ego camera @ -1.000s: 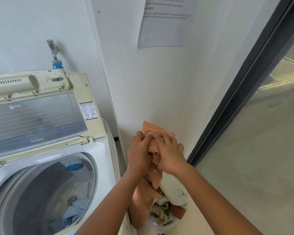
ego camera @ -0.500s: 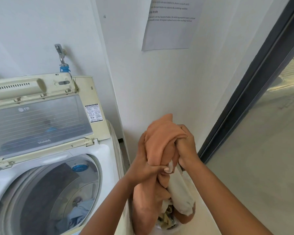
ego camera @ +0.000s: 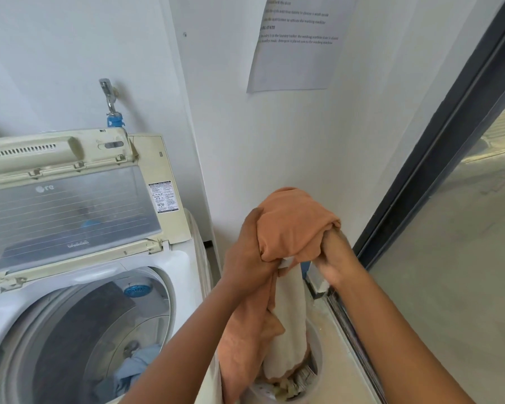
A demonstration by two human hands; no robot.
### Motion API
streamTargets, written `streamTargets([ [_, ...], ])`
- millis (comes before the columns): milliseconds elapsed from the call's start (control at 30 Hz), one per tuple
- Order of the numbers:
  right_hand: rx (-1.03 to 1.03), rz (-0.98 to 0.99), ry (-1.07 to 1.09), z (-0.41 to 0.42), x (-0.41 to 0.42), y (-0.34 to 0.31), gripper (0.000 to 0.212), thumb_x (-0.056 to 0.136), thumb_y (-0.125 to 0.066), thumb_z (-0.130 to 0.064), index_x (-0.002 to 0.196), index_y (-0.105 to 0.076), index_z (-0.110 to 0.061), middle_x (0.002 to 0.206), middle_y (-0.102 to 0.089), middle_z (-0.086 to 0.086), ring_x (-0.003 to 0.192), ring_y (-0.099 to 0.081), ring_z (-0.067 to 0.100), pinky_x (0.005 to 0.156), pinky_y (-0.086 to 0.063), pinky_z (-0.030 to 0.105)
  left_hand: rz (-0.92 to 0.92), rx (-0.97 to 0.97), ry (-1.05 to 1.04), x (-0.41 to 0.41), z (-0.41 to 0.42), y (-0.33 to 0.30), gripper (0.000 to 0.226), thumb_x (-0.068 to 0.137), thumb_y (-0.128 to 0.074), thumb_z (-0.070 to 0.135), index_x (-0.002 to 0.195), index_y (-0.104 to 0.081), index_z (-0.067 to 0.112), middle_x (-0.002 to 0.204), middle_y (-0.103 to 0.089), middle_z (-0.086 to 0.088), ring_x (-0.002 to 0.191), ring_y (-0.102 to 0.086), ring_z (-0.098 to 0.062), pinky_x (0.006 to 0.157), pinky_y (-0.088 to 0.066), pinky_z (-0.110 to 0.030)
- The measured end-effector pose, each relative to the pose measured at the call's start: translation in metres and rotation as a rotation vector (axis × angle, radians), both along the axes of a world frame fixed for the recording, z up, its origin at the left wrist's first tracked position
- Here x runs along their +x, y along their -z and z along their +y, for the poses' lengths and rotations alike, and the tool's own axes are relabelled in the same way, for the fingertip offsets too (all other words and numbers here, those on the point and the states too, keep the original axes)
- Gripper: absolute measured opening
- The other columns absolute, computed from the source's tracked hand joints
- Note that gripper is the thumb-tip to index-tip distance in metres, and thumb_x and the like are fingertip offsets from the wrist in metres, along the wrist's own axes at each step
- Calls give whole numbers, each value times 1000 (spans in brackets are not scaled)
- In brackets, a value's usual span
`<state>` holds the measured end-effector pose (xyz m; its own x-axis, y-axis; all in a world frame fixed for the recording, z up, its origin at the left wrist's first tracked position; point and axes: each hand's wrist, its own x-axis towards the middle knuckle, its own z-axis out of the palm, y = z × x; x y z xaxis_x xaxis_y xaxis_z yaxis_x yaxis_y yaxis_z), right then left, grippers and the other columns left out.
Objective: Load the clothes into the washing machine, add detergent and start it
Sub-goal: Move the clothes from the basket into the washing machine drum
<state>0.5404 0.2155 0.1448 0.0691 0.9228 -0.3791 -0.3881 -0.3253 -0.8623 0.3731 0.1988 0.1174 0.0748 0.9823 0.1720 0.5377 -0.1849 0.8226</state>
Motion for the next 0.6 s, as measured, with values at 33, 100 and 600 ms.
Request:
streamTargets([
  [33,-18,-208,-51,1,11,-1,33,98,-53,-12,130,-58,-16,117,-69,7,100,-67,20,81,-56,35,100,24,-5,0,3,-1,92,74,-74,49,143,-14,41,132,-47,7,104,-59,-17,77,-50,-35],
  [100,22,-724,-132,0,35,-6,69,84,-67,-4,144,-40,-26,137,-47,1,115,-53,19,89,-50,35,373,74,-21,-1,8,-4,81,80,-67,44,146,-20,36,128,-42,0,103,-55,-23,68,-44,-32],
  [600,511,-1092,-155,-7,3,33,46,71,-73,-37,111,-51,-35,105,-57,-14,85,-61,11,65,-49,29,323,335,18,14,2,-14,67,78,-56,1,136,-40,29,133,-52,7,111,-52,-20,78,-47,-30],
])
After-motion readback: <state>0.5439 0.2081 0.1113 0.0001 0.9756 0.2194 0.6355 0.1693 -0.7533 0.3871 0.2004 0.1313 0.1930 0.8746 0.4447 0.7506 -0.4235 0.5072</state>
